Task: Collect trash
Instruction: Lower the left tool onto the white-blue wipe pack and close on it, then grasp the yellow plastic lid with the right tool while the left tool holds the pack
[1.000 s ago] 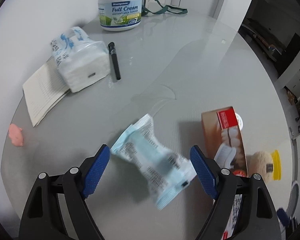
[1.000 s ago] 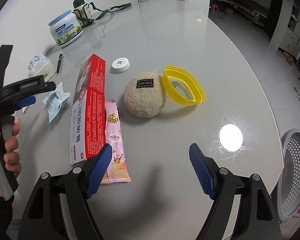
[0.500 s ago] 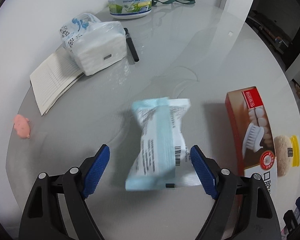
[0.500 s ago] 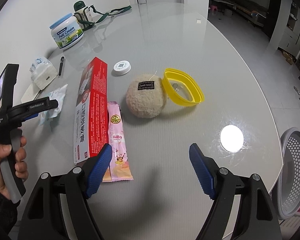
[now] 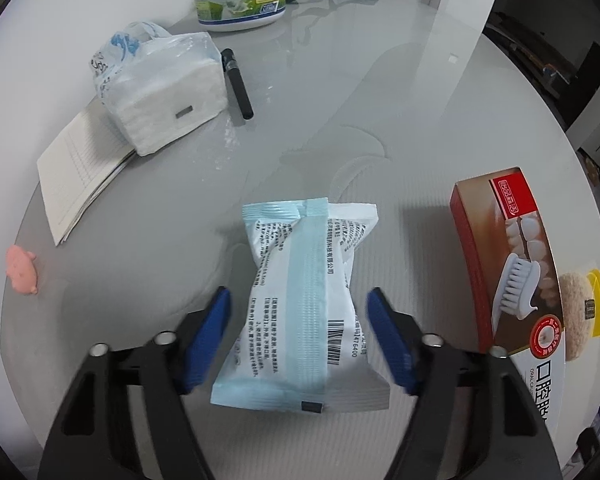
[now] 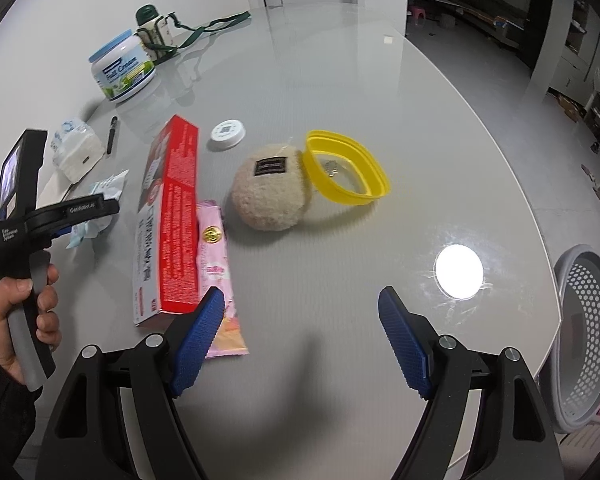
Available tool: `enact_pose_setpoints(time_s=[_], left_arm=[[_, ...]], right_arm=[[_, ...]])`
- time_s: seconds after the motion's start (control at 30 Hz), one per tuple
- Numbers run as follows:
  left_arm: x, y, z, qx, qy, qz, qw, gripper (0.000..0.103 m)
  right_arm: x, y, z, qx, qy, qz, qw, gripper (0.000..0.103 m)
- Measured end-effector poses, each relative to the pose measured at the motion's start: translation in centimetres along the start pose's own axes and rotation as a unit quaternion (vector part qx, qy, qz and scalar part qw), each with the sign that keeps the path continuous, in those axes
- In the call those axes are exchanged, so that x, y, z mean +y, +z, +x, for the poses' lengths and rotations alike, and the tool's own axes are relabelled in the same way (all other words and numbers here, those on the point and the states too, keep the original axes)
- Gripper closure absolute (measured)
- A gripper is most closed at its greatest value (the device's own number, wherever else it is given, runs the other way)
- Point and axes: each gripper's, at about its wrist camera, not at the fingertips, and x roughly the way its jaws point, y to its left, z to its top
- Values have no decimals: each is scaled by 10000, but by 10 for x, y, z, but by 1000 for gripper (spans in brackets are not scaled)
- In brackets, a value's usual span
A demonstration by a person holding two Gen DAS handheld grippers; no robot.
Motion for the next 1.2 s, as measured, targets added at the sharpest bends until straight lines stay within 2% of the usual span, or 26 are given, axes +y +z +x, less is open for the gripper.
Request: enact_pose_setpoints(time_s=[0.2, 0.43, 0.8, 1.2], left_arm=[[2, -2, -3, -86, -112, 71, 9999, 54], [4, -7, -31, -357, -89, 192, 9991, 54], [-10, -12, -84, -652, -253, 342, 9970, 54], [-38, -20, -106, -734, -219, 426, 9961, 54]], right_arm=[[-17, 11, 1, -81, 6, 224, 9997, 27], [-44, 40, 11, -177, 186, 409, 9988, 27], [-64, 79, 45, 17, 1219, 420, 9917, 25], [-70, 94, 71, 305, 1709, 3, 9848, 25]])
